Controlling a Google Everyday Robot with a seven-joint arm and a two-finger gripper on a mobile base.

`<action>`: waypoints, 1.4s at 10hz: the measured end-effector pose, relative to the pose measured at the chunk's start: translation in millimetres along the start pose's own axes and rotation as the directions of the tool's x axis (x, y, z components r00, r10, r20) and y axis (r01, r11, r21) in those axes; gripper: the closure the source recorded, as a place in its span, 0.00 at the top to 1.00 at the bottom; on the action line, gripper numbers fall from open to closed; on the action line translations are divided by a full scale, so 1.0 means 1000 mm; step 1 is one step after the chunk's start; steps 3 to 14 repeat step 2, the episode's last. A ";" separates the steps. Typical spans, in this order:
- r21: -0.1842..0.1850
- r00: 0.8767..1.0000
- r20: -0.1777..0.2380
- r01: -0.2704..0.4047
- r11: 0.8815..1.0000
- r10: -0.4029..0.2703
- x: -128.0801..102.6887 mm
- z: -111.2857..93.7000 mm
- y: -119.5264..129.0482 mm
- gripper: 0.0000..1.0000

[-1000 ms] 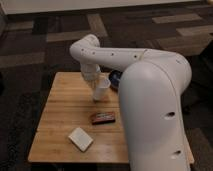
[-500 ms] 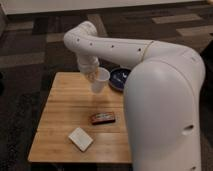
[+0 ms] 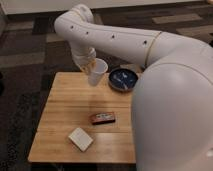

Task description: Pick up the ceramic cup

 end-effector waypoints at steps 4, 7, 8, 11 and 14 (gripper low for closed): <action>0.000 1.000 0.000 -0.001 1.000 0.001 0.000 0.000 -0.001 0.00; 0.000 1.000 0.000 -0.001 1.000 0.001 0.000 0.000 -0.001 0.00; 0.000 1.000 0.000 -0.001 1.000 0.001 0.000 0.000 -0.001 0.00; 0.000 1.000 0.000 -0.001 1.000 0.001 0.000 0.000 -0.001 0.00; 0.000 1.000 0.000 -0.001 1.000 0.001 0.000 0.000 -0.001 0.00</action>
